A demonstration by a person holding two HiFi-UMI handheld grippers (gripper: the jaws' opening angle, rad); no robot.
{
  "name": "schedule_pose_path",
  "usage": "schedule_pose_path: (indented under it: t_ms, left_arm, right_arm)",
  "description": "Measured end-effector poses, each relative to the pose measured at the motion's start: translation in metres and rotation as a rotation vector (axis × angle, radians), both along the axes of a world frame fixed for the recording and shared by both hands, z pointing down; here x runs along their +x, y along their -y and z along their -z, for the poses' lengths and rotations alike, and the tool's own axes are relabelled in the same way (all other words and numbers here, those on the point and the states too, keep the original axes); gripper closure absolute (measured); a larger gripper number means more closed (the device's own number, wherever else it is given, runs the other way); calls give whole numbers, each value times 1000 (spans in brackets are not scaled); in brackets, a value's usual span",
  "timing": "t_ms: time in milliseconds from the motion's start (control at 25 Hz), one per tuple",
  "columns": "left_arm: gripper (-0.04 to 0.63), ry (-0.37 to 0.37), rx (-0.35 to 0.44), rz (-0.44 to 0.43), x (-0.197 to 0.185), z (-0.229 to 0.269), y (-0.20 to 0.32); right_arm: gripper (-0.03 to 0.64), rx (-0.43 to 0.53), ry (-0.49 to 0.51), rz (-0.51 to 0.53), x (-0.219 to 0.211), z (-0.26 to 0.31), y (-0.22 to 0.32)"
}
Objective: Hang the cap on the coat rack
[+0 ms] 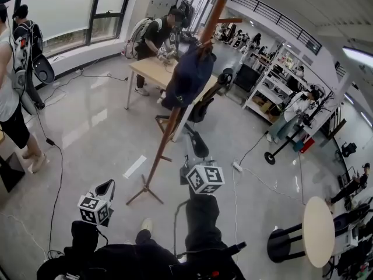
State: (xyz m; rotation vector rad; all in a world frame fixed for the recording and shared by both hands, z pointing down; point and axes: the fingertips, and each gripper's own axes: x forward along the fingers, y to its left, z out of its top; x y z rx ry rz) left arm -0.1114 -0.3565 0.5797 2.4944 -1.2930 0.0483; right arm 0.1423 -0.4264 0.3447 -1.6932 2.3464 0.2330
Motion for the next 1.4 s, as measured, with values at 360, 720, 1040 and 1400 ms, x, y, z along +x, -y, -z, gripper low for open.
schedule_pose_path:
  t_ms: [360, 720, 1040, 1400]
  left_arm:
    - [595, 15, 10, -21, -1, 3, -5]
    - [594, 13, 38, -38, 10, 17, -5]
    - [595, 11, 65, -56, 33, 28, -10]
    - [595, 18, 83, -51, 50, 37, -33]
  right_arm:
    - [534, -22, -3, -19, -5, -20, -22]
    - [586, -46, 6, -60, 8, -43, -44]
    - [611, -77, -2, -72, 23, -62, -64]
    - [613, -110, 8, -60, 37, -79, -95]
